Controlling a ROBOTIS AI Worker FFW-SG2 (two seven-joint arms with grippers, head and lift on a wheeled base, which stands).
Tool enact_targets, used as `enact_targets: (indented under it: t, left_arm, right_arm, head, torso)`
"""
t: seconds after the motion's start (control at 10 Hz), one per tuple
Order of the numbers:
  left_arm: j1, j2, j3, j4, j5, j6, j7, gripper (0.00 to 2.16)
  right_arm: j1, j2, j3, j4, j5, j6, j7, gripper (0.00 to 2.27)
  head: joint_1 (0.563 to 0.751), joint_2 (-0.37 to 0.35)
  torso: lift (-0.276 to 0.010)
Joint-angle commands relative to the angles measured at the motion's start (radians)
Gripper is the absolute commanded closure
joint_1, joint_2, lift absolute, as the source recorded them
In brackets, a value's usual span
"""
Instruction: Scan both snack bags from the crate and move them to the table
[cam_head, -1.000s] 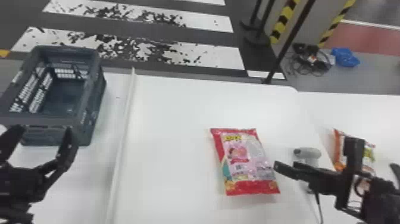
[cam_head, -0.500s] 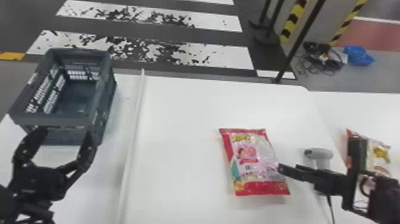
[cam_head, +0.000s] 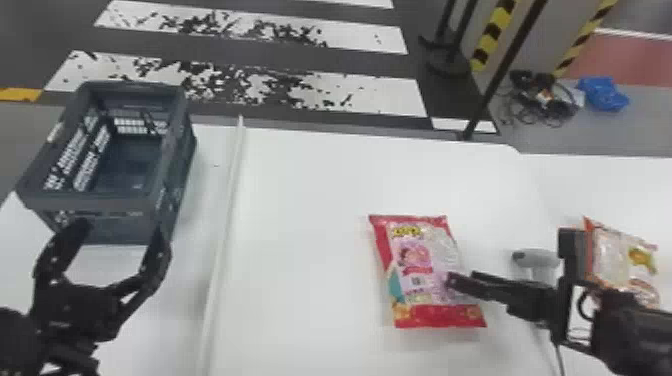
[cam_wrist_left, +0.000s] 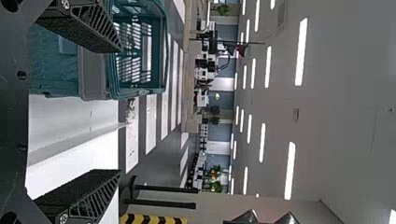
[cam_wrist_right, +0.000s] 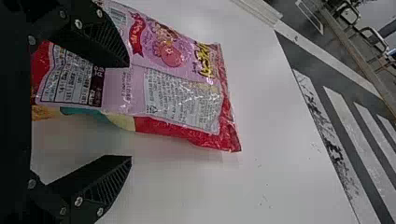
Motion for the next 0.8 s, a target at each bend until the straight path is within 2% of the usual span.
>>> enact_targets:
  t: [0.0, 0.1, 0.4, 0.7]
  left_arm:
    - [-0.003, 0.000, -0.001, 0.004, 0.000, 0.000, 0.000, 0.07]
    - [-0.011, 0.000, -0.004, 0.011, 0.000, 0.000, 0.000, 0.07]
    - [-0.019, -0.007, -0.010, 0.020, 0.001, -0.006, 0.002, 0.07]
    - [-0.019, -0.008, -0.010, 0.020, 0.001, -0.006, 0.002, 0.07]
  right_arm:
    - [-0.026, -0.013, 0.029, 0.044, 0.021, -0.013, 0.027, 1.00]
    - [-0.029, -0.013, 0.039, 0.052, 0.035, -0.019, 0.036, 2.16]
    - [-0.008, -0.010, 0.017, 0.011, 0.008, -0.019, 0.033, 2.24]
    - [0.024, -0.003, -0.041, -0.104, -0.078, 0.064, 0.033, 2.24]
  head:
    - [0.695, -0.119]
    - [0.695, -0.111]
    - [0.695, -0.106]
    - [0.695, -0.110]
  torso:
    - [-0.087]
    - [-0.087]
    - [-0.087]
    - [-0.087]
